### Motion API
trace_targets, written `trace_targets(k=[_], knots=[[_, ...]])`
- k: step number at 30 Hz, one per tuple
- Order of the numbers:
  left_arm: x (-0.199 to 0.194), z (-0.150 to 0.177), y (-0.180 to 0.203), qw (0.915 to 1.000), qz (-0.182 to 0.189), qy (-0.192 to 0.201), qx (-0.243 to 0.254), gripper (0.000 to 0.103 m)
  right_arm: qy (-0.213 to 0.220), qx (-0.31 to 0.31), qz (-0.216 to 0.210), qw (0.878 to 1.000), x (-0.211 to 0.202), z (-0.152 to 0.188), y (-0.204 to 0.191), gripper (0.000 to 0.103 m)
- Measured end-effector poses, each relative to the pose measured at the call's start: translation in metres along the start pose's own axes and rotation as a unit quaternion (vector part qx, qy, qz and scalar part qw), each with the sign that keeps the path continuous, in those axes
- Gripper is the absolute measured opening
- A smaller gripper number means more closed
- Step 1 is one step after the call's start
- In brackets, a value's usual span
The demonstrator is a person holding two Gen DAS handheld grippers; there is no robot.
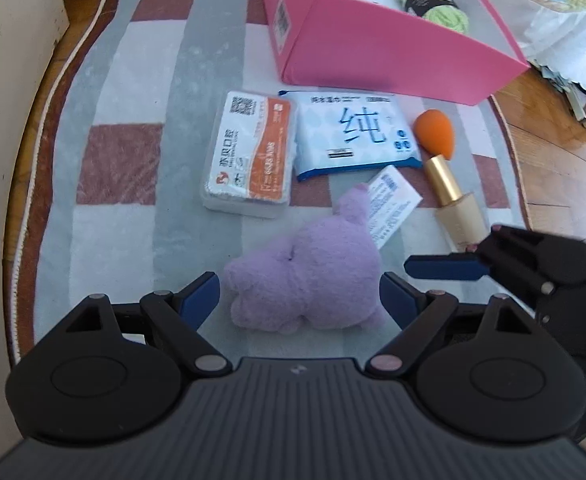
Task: Organize objects
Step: 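Close both grippers on the purple plush toy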
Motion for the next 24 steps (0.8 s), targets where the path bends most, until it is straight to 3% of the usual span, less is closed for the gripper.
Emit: trace_targets(k=[4, 7, 8, 9, 10, 11, 12, 14, 17, 19, 21, 24], knots=[[0.010, 0.001, -0.004, 0.9998, -0.014, 0.011, -0.008, 0.086, 0.020, 0.023, 0.024, 0.999, 0.020, 0.007, 0.003, 0.088], [0.014, 0.001, -0.006, 0.9996, 0.000, 0.018, -0.021, 0.081, 0.024, 0.010, 0.057, 0.998, 0.030, 0.009, 0.001, 0.081], [0.015, 0.001, -0.007, 0.9994, 0.011, 0.022, -0.025, 0.072, 0.024, 0.010, 0.060, 0.998, 0.031, 0.008, 0.001, 0.073], [0.014, 0.001, -0.007, 0.9990, 0.019, 0.026, -0.031, 0.068, 0.026, 0.011, 0.060, 0.998, 0.031, 0.007, 0.001, 0.058], [0.013, 0.002, -0.007, 0.9985, 0.024, 0.032, -0.037, 0.066, 0.032, 0.012, 0.062, 0.997, 0.028, 0.007, 0.002, 0.051], [0.010, 0.002, -0.005, 0.9982, 0.031, 0.038, -0.036, 0.060, 0.035, 0.009, 0.064, 0.997, 0.026, 0.008, 0.002, 0.049], [0.008, 0.002, -0.005, 0.9974, 0.045, 0.043, -0.035, 0.046, 0.039, 0.009, 0.070, 0.997, 0.023, 0.008, 0.002, 0.048], [0.006, 0.003, -0.004, 0.9955, 0.074, 0.040, -0.042, 0.046, 0.049, 0.004, 0.089, 0.995, 0.017, 0.010, 0.002, 0.045], [0.011, 0.002, -0.001, 0.9966, 0.055, 0.043, -0.043, 0.048, 0.051, 0.003, 0.099, 0.994, 0.011, 0.014, 0.003, 0.045], [0.015, 0.001, -0.002, 0.9967, 0.045, 0.045, -0.050, 0.056, 0.053, 0.011, 0.105, 0.993, 0.011, 0.014, 0.006, 0.045], [0.018, 0.001, -0.003, 0.9966, 0.033, 0.045, -0.061, 0.071, 0.049, 0.018, 0.109, 0.993, 0.012, 0.013, 0.008, 0.043], [0.023, 0.003, -0.004, 0.9962, 0.041, 0.039, -0.067, 0.075, 0.043, 0.035, 0.113, 0.992, 0.012, 0.013, 0.015, 0.044]])
Point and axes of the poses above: each gripper's, at about its wrist camera, not at the fingertips, and x roughly the way its jaws point, y to its right, z to its underside, the point moved 4 cm from there along x, roughly the way its jaws point, and after that the axes turned 10 degrees about -y, right-handed, at the moved point
